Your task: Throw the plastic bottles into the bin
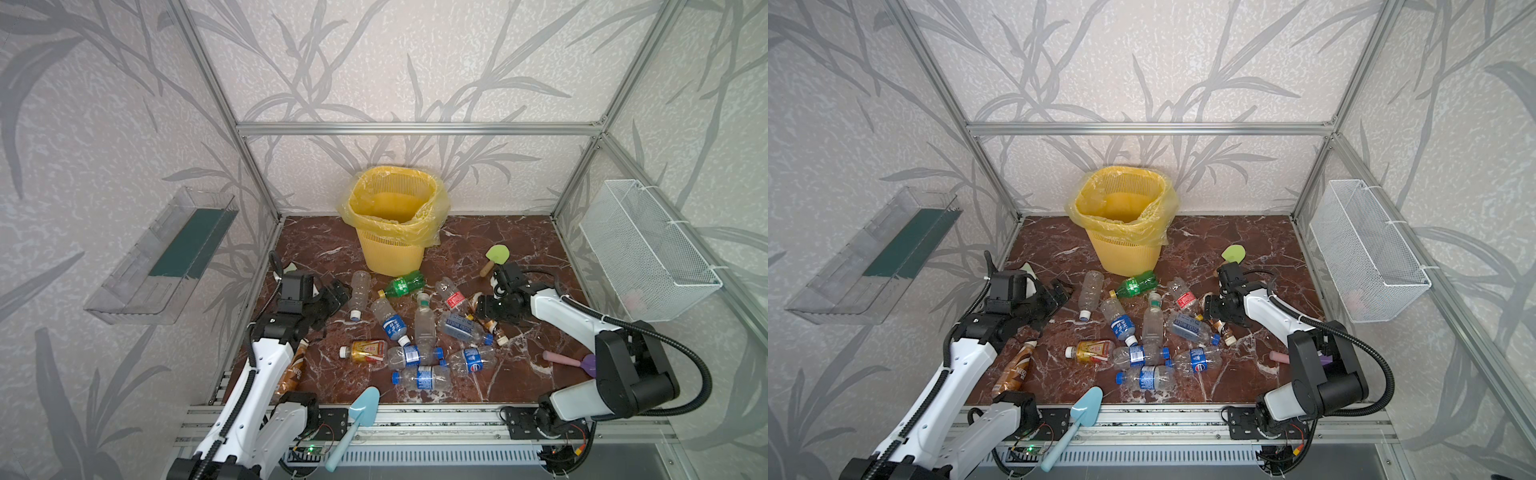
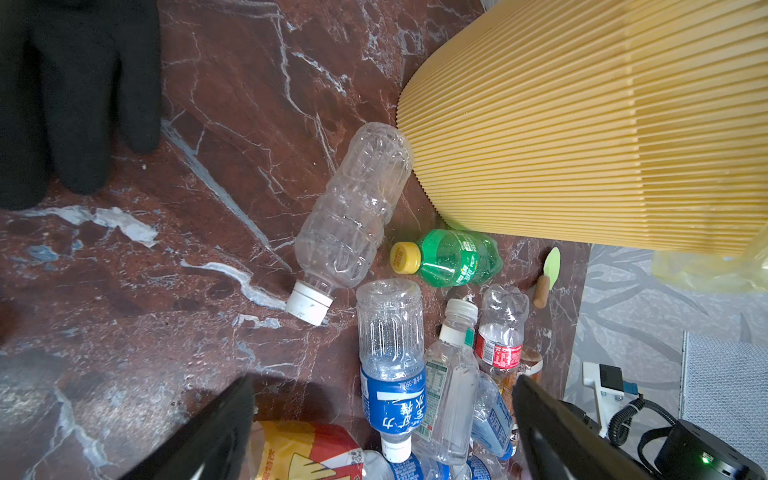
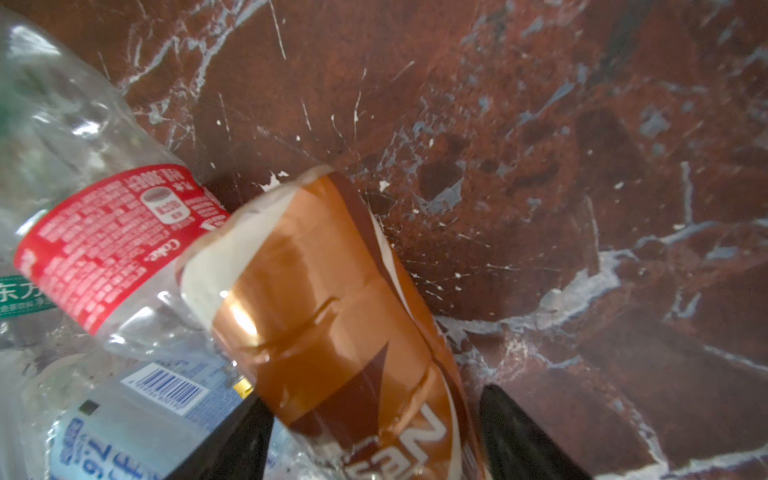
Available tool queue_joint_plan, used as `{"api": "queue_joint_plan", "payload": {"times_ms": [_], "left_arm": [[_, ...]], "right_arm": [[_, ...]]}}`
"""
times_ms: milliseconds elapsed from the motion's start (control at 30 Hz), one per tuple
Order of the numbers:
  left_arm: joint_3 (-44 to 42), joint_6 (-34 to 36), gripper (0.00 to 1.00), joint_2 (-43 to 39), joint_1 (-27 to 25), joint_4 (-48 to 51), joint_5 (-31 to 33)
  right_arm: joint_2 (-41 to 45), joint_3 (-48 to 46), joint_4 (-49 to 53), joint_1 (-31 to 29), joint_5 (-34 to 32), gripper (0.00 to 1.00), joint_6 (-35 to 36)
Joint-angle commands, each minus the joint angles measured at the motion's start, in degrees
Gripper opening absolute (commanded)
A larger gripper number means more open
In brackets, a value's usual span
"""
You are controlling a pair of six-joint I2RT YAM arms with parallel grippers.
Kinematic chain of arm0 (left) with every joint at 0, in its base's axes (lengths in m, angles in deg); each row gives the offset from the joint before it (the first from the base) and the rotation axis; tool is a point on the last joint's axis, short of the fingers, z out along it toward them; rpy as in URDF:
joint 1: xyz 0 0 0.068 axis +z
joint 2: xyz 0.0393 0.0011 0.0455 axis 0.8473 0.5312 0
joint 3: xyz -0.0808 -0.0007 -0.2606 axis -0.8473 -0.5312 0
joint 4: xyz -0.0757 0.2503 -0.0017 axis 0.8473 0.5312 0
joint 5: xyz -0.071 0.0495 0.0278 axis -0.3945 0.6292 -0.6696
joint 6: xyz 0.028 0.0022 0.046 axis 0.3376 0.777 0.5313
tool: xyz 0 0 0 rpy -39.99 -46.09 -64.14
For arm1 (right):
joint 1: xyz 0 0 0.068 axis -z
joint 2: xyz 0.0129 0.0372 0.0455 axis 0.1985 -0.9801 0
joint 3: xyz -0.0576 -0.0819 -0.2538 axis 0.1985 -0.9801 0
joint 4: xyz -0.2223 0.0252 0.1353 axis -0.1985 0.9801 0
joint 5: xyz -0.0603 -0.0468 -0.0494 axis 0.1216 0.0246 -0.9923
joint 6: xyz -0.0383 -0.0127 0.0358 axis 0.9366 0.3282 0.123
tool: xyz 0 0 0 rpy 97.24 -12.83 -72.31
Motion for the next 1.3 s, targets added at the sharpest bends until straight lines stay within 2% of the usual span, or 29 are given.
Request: {"api": "queue_joint_plan", "payload": {"times_ms": [0, 233, 467, 700, 867, 1100, 1200, 1267], "left_arm": [[-0.39, -0.46, 0.97, -0.14, -0.03, -0.46, -0.50], [-0.06, -0.38, 0.96, -0.30, -0.02, -0.03, -0.52], [0.22, -0.21, 0.96, -0.02, 0.01, 0.11, -0.39], [0.13, -0.51, 0.96, 1.16, -0.07, -0.89, -0.86], [0.30, -0.56, 0.96, 2.12, -0.08, -1.26, -1.23], [0.79, -0.45, 0.96, 2.82, -0.14, -1.25, -1.68], [1.61, -0.37, 0.96, 2.67, -0.06, -0.73, -1.58], [2.66, -0.38, 0.96, 2.59, -0.11, -0.20, -1.42]], "right_arm": [[-0.74, 1.17, 0.20, -0.14, -2.26, 0.74, -1.11], [-1.17, 0.97, -0.10, 0.54, -3.84, 0.58, -3.43], [5.14, -1.16, 0.93, 2.78, -4.66, 0.56, -4.91], [14.17, -4.36, 2.98, 4.45, -1.55, 0.56, -8.59], [21.22, -7.66, 1.98, 4.82, 3.59, 0.55, -13.21], [26.11, -6.23, -2.00, 5.39, 12.59, 0.55, -18.31], [25.70, -1.95, -9.82, 5.35, 19.03, 0.55, -24.01], [22.11, 6.10, -16.23, 4.24, 22.67, 0.55, -29.10]]}}
